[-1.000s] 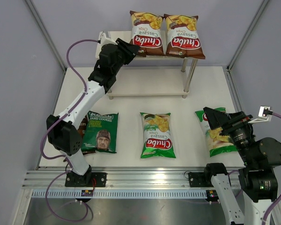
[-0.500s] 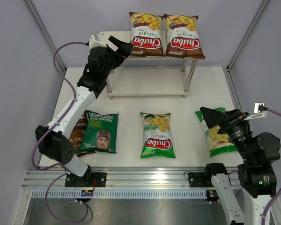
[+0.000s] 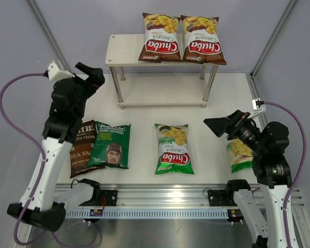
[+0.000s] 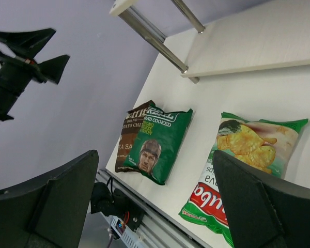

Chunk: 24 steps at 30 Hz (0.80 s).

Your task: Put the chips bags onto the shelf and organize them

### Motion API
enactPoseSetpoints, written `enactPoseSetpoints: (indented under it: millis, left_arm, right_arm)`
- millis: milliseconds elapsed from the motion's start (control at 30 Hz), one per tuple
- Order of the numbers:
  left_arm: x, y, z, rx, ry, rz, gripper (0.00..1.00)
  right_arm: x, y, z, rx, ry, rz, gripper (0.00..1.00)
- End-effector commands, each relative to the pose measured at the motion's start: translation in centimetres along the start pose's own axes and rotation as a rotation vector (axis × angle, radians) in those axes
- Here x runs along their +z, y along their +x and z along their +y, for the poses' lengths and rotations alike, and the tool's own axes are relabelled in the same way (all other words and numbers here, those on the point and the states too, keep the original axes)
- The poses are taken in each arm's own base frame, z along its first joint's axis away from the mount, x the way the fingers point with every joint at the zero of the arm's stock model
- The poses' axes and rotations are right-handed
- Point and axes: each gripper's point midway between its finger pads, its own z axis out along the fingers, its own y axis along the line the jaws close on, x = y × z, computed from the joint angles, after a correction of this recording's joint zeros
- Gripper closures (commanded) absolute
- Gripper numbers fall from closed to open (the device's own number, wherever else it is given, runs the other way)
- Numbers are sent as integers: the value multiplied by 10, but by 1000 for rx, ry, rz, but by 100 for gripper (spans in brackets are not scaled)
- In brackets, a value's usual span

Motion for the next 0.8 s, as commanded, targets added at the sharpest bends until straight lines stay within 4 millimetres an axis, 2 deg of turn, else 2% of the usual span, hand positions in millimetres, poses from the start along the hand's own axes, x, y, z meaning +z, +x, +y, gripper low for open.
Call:
enactPoseSetpoints:
  millis: [0,67,100,133,167,200,267,300,367,433,467,533,633,667,700,733,767]
  left_arm:
    - [-25,-2,60,126,-177,-10,1]
    - [-30,-2,91,154,-259,-1,1]
    - [-36,-3,115,162,-327,13,1]
    - [-38,-1,127,172,-360,26,1]
    - [-41,11,145,182,-401,72,1]
    - [-44,5,170,179,-475,62,1]
    - [-44,8,199,191,-538,60,1]
    - [-47,18,233,185,-617,80,1]
    - [-45,35,262,128,-651,137,1]
    - [-40,62,293,26,-646,215,1]
    - [-30,70,293,-2,-580,236,1]
    - [-32,86,324,-48,-630,317,1]
    - [-31,100,335,-69,-626,401,1]
    - [-33,110,341,-79,-649,453,1]
    - [-35,112,345,-57,-650,489,1]
    - [-31,105,342,-35,-638,501,1]
    - [-38,115,347,-38,-668,566,1]
  right_arm:
    - [6,5,11,-26,-107,32,1]
    - [7,8,7,-21,-105,34,1]
    - [8,10,6,-22,-111,36,0]
    - [8,12,6,-16,-117,40,1]
    - [9,14,5,-12,-121,46,1]
    - [9,17,4,-10,-133,53,1]
    - [10,19,5,-6,-147,57,1]
    - [8,20,7,-9,-158,57,1]
    - [8,25,7,0,-183,65,1]
    - [7,27,10,-9,-216,60,1]
    - [7,28,11,-14,-228,63,1]
    - [7,28,15,-32,-254,79,0]
    - [2,30,30,-96,-306,104,1]
    - [-1,32,35,-118,-330,123,1]
    - [-5,31,43,-139,-342,135,0]
    - [-7,32,46,-193,-353,139,0]
    - [-11,37,47,-200,-353,165,0]
